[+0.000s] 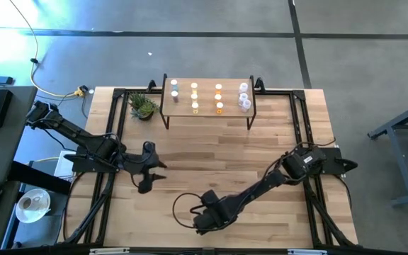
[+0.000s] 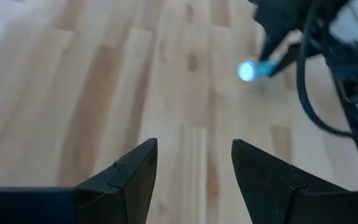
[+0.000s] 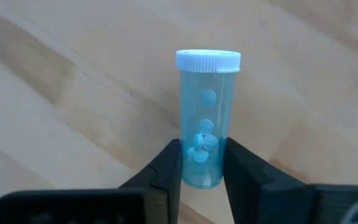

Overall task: Pick and place medicine bottles onto shelf by color
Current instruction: Put the blue pill bottle on the shelf aligned with the blue pill bottles

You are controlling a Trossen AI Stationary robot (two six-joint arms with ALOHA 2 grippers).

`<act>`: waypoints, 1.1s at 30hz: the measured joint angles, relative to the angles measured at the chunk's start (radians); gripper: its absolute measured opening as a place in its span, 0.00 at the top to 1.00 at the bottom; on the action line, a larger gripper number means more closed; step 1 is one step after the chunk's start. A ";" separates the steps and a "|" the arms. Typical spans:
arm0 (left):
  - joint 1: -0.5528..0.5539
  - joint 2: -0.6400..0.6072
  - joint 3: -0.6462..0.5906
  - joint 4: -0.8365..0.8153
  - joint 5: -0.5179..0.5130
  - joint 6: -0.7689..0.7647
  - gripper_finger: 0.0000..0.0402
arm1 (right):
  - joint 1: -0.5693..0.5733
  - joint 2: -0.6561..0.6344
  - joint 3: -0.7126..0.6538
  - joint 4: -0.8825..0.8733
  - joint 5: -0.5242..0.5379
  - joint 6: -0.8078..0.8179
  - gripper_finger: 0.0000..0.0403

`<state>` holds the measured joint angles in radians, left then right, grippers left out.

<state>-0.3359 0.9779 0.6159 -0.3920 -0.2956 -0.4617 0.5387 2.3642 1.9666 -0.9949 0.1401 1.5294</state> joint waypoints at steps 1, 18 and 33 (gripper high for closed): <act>0.000 0.000 0.000 0.001 0.022 0.012 0.51 | 0.000 0.000 0.011 0.002 0.016 -0.012 0.80; 0.000 -0.003 0.001 0.194 0.390 0.288 0.51 | 0.024 -0.002 0.279 0.012 0.397 -0.404 0.79; 0.001 -0.003 0.001 0.317 0.375 0.308 0.51 | -0.069 -0.003 0.331 0.154 0.406 -0.788 0.79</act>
<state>-0.3351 0.9745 0.6170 -0.0746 0.0792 -0.1535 0.4694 2.3615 2.2973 -0.8412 0.5457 0.7417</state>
